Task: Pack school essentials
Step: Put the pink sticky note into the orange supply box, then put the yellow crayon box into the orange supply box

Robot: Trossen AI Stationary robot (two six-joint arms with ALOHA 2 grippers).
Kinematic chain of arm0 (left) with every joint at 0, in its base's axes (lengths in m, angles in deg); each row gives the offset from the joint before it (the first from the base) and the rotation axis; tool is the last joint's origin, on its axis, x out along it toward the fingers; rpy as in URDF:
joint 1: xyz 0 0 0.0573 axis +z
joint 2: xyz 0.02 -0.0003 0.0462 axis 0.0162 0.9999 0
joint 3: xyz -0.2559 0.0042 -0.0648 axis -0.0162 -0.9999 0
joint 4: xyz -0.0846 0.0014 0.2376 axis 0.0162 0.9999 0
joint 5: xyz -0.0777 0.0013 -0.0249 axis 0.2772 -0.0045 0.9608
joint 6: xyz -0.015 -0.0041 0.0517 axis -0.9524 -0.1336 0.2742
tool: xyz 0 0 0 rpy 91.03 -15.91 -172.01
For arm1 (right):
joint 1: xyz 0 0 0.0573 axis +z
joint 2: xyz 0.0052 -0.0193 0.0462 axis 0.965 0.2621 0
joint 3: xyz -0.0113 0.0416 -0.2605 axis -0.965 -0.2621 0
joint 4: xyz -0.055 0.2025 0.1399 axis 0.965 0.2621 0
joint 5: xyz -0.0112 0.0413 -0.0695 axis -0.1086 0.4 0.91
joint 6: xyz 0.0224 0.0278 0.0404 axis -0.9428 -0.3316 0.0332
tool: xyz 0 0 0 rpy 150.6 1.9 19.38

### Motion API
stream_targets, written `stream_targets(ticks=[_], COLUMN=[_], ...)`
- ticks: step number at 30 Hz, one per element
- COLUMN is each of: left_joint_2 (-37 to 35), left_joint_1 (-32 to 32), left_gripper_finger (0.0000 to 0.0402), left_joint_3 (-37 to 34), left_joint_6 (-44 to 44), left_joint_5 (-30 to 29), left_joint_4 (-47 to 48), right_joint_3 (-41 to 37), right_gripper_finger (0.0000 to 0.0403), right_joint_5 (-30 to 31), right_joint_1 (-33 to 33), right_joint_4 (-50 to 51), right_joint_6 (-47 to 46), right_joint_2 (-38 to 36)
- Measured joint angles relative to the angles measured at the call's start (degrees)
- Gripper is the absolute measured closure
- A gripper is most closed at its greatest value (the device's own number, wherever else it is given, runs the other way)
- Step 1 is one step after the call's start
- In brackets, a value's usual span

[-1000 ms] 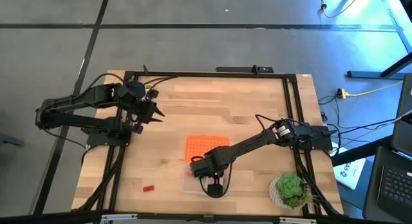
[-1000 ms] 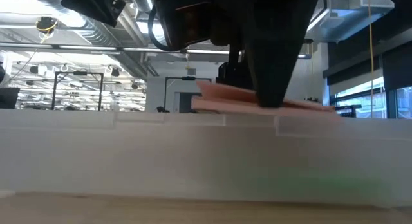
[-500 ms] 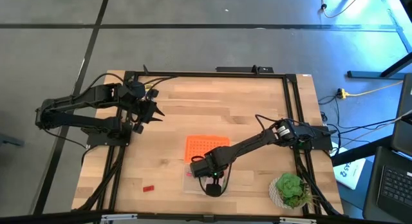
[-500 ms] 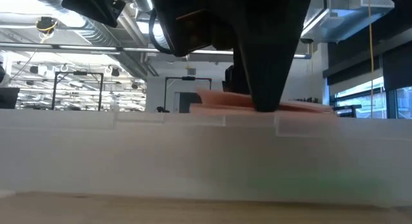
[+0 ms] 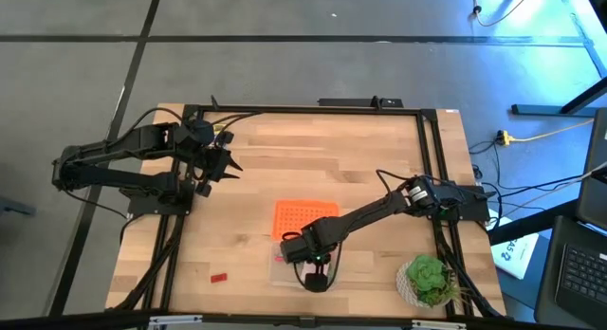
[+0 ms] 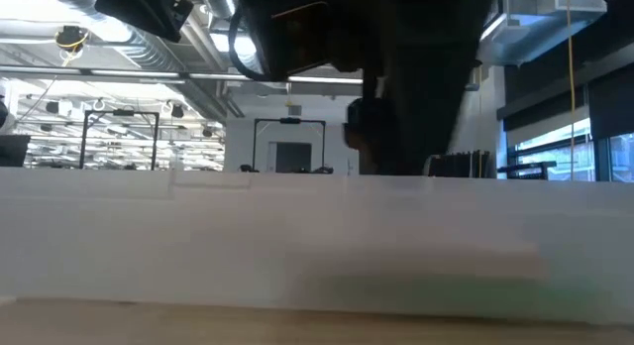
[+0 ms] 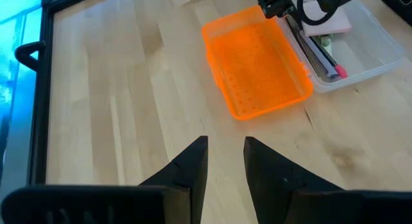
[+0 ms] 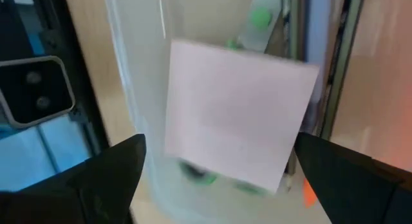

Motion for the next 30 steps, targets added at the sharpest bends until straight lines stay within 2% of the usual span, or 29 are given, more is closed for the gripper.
stream_targets(ticks=[7,13,26,30], left_joint_2=[0.0,0.0,0.0,0.0], left_joint_1=[0.0,0.0,0.0,0.0], left_gripper_finger=[0.0308,0.0308,0.0308,0.0308], left_joint_3=[0.0,-0.1,-0.1,-0.1], left_joint_6=[0.0,0.0,2.0,7.1], left_joint_5=[0.0,0.0,-0.4,-2.7], left_joint_4=[0.0,0.0,-0.1,-0.7], right_joint_3=[1.3,6.9,24.7,23.2], right_gripper_finger=[0.0004,0.0004,0.0004,0.0004], right_joint_5=[1.0,6.4,18.5,22.3], right_joint_1=[0.1,-0.1,-4.7,-6.7], right_joint_4=[1.0,5.0,14.3,13.7], right_joint_6=[-3.0,-2.9,6.9,9.9], right_joint_2=[-1.0,-2.0,-2.1,-5.4])
